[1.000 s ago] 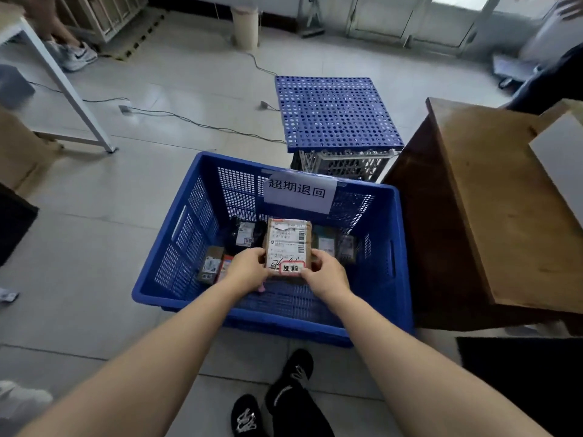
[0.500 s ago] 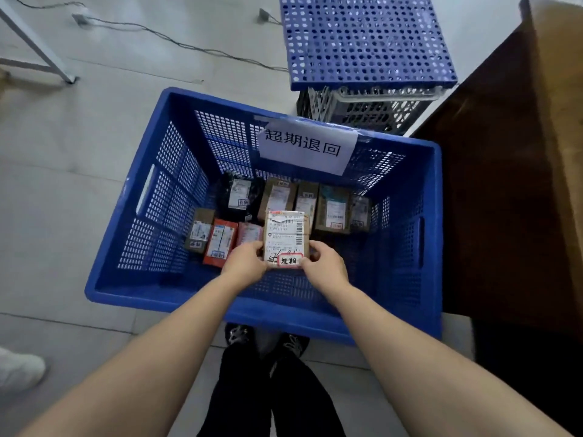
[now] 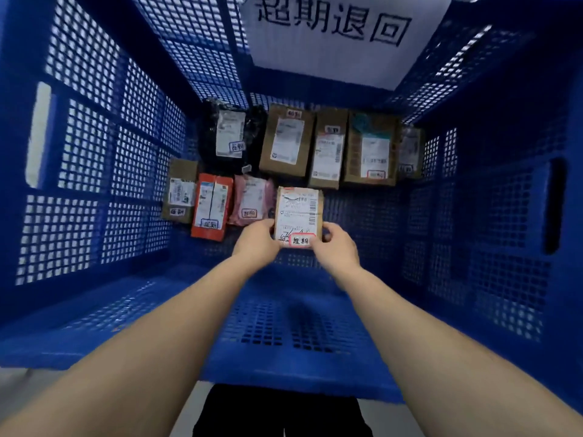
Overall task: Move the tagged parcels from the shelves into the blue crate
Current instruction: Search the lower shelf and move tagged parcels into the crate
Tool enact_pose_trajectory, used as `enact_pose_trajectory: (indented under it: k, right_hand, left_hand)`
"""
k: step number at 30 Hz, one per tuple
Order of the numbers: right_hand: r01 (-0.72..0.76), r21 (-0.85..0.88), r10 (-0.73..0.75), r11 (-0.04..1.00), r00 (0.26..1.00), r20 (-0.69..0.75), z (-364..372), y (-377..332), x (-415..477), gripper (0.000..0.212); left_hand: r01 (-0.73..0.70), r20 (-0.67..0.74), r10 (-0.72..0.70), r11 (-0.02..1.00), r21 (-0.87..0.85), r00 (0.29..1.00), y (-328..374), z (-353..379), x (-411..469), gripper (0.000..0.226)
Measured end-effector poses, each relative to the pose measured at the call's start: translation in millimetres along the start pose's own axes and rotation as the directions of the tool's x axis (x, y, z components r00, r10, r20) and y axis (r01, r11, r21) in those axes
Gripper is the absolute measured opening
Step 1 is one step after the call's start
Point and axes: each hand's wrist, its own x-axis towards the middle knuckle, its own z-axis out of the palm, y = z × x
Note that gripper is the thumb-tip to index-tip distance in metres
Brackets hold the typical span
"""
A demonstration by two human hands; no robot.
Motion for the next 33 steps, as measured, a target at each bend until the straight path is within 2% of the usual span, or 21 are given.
enact_pose_trajectory:
  k: [8, 14, 18, 22, 28, 33]
  right_hand:
    - [-0.086, 0.077, 0.083, 0.993, 0.996, 0.042, 63.2, 39.5, 115.1, 0.019]
    - [-0.085, 0.143, 0.072, 0.986, 0.993, 0.093, 97.1, 57.6, 176.3, 0.04]
    - [-0.097, 0.141, 0.076, 0.985, 0.987, 0.143, 110.9, 63.2, 200.8, 0.044]
    - [-0.107, 0.131, 0.081, 0.986, 0.978, 0.192, 124.2, 68.3, 211.6, 0.04]
    - [-0.048, -0.015, 0.05, 0.999, 0.965, 0.258, 104.3, 67.5, 191.0, 0.058]
    - [0.002, -0.192, 0.038, 0.981, 0.978, 0.204, 71.6, 62.3, 145.7, 0.059]
  left_hand:
    - [0.042, 0.006, -0.043, 0.994, 0.102, 0.999, -50.6, 49.7, 110.2, 0.037]
    - [0.017, -0.041, -0.013, 0.995, 0.103, 0.999, -77.3, 76.8, 171.5, 0.03]
    - [0.023, -0.085, -0.015, 0.995, 0.1, 0.996, -87.0, 91.5, 194.2, 0.03]
    - [0.054, -0.043, -0.048, 0.989, 0.139, 0.998, -88.5, 98.9, 195.1, 0.04]
    - [-0.002, 0.066, -0.013, 0.976, 0.219, 0.998, -89.6, 84.1, 177.8, 0.048]
    - [-0.024, 0.103, -0.019, 0.919, 0.394, 0.994, -66.1, 52.8, 136.5, 0.049]
